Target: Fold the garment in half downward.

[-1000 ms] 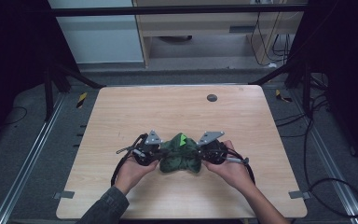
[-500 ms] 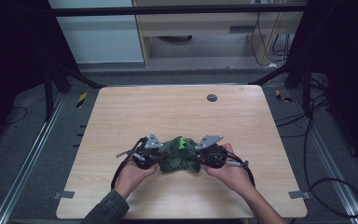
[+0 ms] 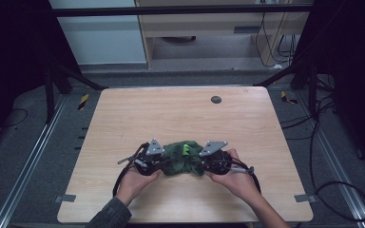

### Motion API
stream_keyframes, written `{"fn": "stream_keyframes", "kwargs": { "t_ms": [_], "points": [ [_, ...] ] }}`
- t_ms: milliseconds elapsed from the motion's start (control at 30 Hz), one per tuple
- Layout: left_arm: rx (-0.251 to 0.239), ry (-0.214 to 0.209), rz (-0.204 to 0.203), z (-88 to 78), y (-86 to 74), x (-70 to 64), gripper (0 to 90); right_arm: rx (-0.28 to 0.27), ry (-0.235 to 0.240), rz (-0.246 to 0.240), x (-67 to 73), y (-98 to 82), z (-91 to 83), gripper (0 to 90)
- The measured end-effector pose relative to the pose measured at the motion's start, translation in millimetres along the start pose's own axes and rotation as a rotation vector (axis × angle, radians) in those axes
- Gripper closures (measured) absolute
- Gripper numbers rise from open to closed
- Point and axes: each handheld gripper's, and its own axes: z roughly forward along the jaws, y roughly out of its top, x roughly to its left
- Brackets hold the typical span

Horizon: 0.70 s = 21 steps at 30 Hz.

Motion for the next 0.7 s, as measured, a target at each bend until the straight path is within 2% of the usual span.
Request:
{"fn": "stream_keyframes", "kwargs": {
  "t_ms": [367, 567, 700],
  "points": [
    [0.003, 0.002, -0.021, 2.7, -15.1, 0.0, 81.3, 0.008, -0.005, 0.001, 5.3, -8.9, -0.5, 66.3],
    [0.007, 0.023, -0.024, 4.4, -21.4, 1.4, 80.3, 0.008, -0.009, 0.009, 7.2, -15.8, -1.6, 63.0],
    [0.004, 0.057, -0.016, 5.9, -22.6, 2.0, 79.8, 0.011, -0.016, 0.017, 6.7, -20.0, -1.7, 60.4]
  ]
}}
